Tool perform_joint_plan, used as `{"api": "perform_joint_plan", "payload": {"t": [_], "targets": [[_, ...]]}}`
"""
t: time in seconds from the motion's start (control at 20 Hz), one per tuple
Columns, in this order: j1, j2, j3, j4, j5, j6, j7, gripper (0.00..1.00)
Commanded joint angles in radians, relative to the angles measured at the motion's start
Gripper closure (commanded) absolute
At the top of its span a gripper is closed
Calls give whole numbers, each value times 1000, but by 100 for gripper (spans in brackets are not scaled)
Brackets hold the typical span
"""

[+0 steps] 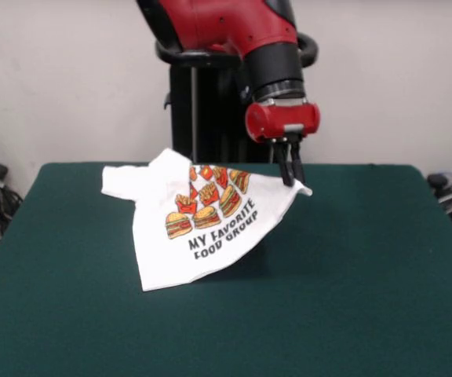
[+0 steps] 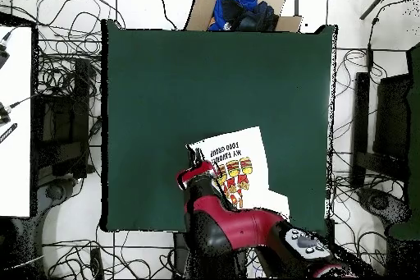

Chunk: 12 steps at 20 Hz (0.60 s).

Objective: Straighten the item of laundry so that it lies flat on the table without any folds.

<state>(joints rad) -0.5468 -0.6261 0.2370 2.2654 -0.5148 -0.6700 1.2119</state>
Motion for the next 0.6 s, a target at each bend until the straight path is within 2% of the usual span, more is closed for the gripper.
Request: {"api": "perform_joint_plan", "payload": {"t": [0.05, 0.6], "targets": [[62, 97, 19, -129, 95, -45, 259, 100], [137, 125, 12, -118, 194, -95, 273, 100]]}}
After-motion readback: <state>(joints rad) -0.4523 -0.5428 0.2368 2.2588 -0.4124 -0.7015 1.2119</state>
